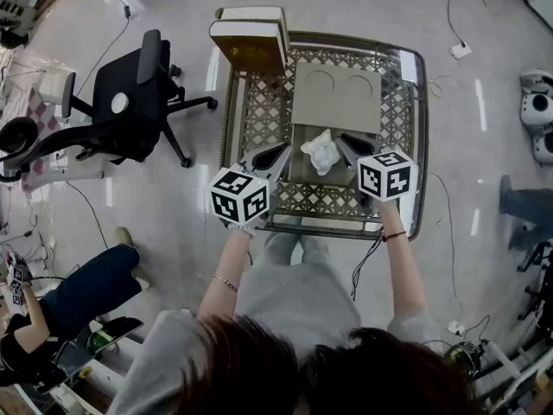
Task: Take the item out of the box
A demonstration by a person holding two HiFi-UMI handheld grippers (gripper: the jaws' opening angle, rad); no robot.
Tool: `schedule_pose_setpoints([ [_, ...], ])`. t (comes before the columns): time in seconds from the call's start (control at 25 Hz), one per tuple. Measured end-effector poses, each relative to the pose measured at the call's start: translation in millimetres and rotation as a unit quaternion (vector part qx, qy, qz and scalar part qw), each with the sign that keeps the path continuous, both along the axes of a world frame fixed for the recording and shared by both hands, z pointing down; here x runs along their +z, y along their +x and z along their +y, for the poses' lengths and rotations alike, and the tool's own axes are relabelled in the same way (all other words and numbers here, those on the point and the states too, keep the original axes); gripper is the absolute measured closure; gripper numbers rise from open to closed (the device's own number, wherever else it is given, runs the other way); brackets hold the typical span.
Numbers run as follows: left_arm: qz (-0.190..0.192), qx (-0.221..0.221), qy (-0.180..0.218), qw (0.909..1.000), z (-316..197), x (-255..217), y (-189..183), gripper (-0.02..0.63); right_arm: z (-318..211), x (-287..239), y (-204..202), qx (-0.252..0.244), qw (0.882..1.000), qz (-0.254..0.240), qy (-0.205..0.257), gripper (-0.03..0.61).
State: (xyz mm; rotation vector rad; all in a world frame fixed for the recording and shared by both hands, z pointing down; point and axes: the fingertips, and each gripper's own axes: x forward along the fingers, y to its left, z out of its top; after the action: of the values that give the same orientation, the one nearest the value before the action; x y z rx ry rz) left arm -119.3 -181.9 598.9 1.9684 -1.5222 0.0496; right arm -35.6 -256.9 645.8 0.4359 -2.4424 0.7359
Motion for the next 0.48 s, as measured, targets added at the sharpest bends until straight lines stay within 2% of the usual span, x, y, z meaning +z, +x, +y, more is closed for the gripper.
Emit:
schedule_pose_setpoints([
  [0.04, 0.001, 0.001, -0.003, 1.0000, -0.8, 3.7, 0.2, 0.597, 0.7, 5.9, -1.0, -0.002, 1.000, 0.004, -0.007, 0.493],
  [0.16, 0.006, 0.004, -0.014, 0.9999, -2.1, 14.4, 1.4, 0.597, 2.7, 23.1, -2.7, -0.012, 0.999, 0.021, -0.022, 0.479],
  [0.48, 0.015, 0.016, -0.040, 0.9990, -6.0, 37.3, 6.2, 0.597, 4.8, 61.5, -7.3, -0.034, 0.996, 0.059, -0.052, 0.388],
])
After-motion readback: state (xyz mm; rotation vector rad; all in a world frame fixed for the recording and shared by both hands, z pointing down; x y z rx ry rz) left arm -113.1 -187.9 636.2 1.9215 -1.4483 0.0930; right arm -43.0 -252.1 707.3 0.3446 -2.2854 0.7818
